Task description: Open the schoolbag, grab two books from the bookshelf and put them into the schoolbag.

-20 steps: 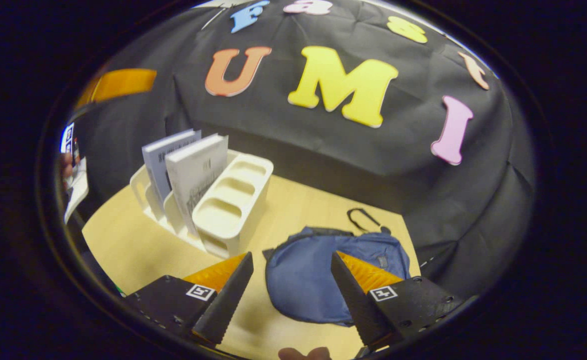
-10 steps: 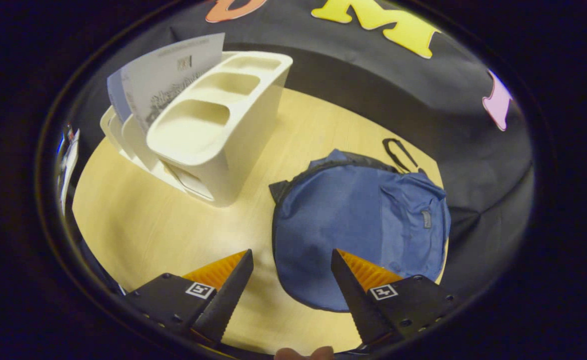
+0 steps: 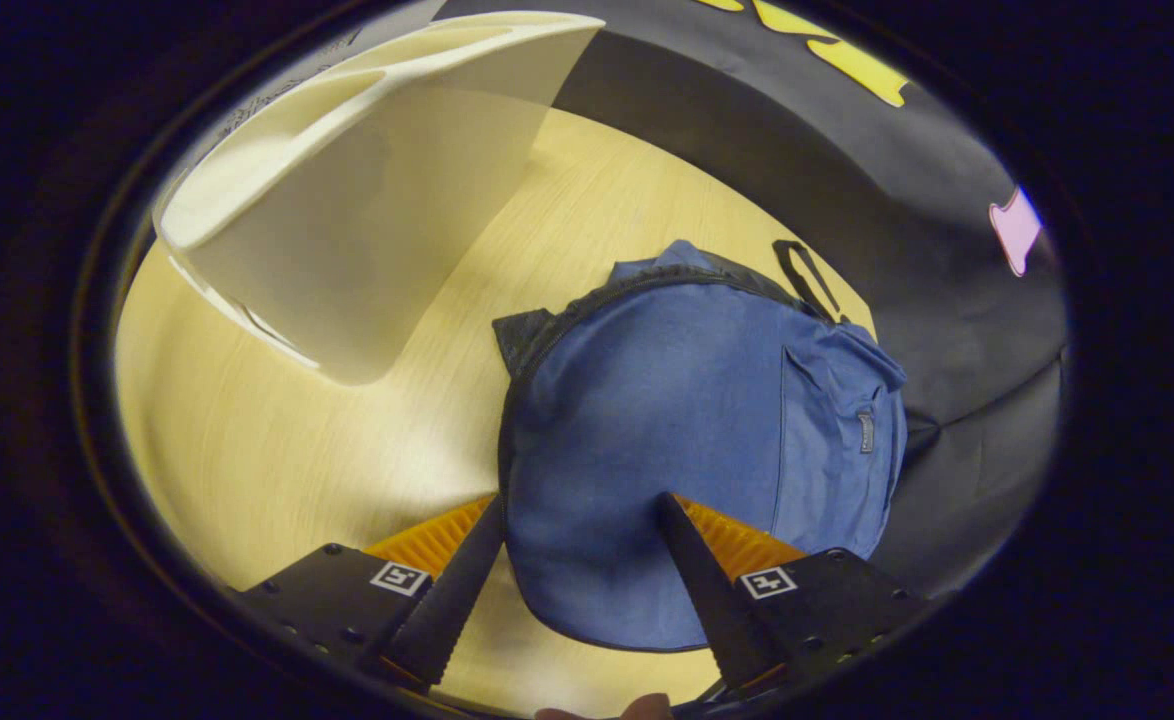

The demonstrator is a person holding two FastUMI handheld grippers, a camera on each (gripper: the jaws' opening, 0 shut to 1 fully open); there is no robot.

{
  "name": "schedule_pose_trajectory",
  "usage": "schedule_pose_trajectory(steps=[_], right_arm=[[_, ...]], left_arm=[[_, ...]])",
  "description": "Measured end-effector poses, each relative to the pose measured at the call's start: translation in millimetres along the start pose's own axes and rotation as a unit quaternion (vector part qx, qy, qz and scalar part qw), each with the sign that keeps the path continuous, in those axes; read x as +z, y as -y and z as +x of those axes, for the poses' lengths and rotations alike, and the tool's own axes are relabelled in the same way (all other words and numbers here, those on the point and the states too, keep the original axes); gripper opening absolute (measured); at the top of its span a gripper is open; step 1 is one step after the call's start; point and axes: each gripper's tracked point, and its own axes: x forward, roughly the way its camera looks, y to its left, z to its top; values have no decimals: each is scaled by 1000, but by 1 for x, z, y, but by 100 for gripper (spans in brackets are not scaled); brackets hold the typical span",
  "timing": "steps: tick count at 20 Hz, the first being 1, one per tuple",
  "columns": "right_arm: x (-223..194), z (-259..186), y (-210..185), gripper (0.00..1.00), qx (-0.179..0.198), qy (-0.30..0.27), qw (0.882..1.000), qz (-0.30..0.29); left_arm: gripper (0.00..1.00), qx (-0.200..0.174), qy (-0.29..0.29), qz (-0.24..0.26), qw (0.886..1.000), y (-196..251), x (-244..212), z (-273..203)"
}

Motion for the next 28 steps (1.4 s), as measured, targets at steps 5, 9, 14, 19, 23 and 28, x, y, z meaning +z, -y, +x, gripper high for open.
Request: schedule_pose_trajectory(steps=[5,9,14,19,23,28], right_arm=[[1,-5,2,94,-11,-3,1000,0],[-5,-1,6,94,-21,-10,1000,-2],[4,-13,6,43,14,-4,999,34],[11,-38,22,8,29,7,999,36],[16,-62,41,0,41,33,998,43],[23,-97,87,0,42,66,995,62]], left_arm=[[98,-1,-7,-10,1000,-1,-5,0],[98,-1,-13,-17,1000,0,-10,-3],[98,-3,-15,-26,1000,4,-12,-5],[98,-9,-27,-36,999,10,-19,-6],[99,-21,-49,-41,998,16,-30,-1],[99,-51,-87,-38,994,29,-42,12]])
